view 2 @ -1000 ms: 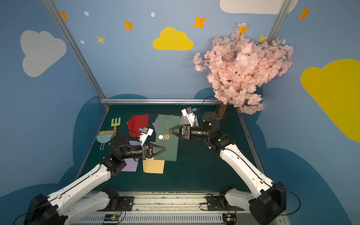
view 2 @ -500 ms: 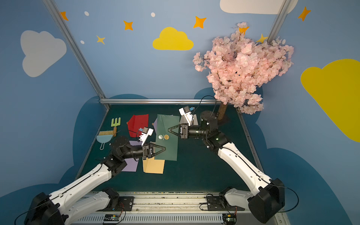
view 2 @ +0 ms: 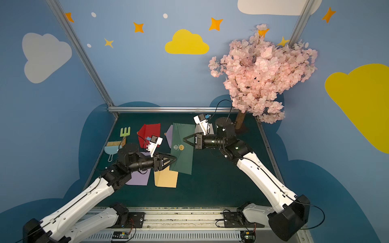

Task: Open the envelope
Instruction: Pick up the envelope from the center of the board, then open the envelope flap on the envelope.

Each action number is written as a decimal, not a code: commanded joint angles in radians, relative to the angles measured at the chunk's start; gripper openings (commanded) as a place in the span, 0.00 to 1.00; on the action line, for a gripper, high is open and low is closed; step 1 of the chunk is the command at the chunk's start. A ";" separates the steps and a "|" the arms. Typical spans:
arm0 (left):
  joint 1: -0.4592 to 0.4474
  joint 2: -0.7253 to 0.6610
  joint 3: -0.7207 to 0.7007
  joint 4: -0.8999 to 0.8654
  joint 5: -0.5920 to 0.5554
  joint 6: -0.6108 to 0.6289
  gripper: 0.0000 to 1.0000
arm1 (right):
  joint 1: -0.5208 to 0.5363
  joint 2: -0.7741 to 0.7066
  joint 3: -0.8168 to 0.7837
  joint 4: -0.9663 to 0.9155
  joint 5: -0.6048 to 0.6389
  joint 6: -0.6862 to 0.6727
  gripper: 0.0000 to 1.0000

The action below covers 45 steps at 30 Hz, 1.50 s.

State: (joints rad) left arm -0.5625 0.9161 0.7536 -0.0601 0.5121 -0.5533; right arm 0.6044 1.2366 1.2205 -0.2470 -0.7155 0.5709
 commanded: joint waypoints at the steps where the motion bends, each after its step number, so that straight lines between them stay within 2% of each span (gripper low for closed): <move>1: 0.005 -0.024 0.045 -0.176 -0.156 0.122 0.54 | 0.003 -0.009 0.051 -0.154 0.119 -0.052 0.00; 6: -0.035 -0.021 0.094 -0.238 -0.348 0.190 0.56 | 0.005 -0.001 0.093 -0.273 0.252 -0.032 0.00; 13: -0.309 0.113 0.206 -0.292 -0.746 0.339 0.57 | 0.043 0.039 0.170 -0.356 0.389 -0.003 0.00; 19: -0.425 0.186 0.215 -0.229 -0.919 0.391 0.61 | 0.099 0.080 0.247 -0.434 0.497 -0.003 0.00; 25: -0.523 0.259 0.249 -0.196 -1.116 0.447 0.62 | 0.131 0.100 0.273 -0.461 0.535 0.004 0.00; 36: -0.584 0.393 0.333 -0.154 -1.365 0.467 0.62 | 0.168 0.114 0.307 -0.500 0.568 0.004 0.00; 45: -0.583 0.370 0.326 -0.176 -1.484 0.441 0.62 | 0.171 0.098 0.313 -0.534 0.573 -0.003 0.00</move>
State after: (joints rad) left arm -1.1484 1.3151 1.0695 -0.2356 -0.8948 -0.0978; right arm 0.7677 1.3483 1.5059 -0.7315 -0.1448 0.5709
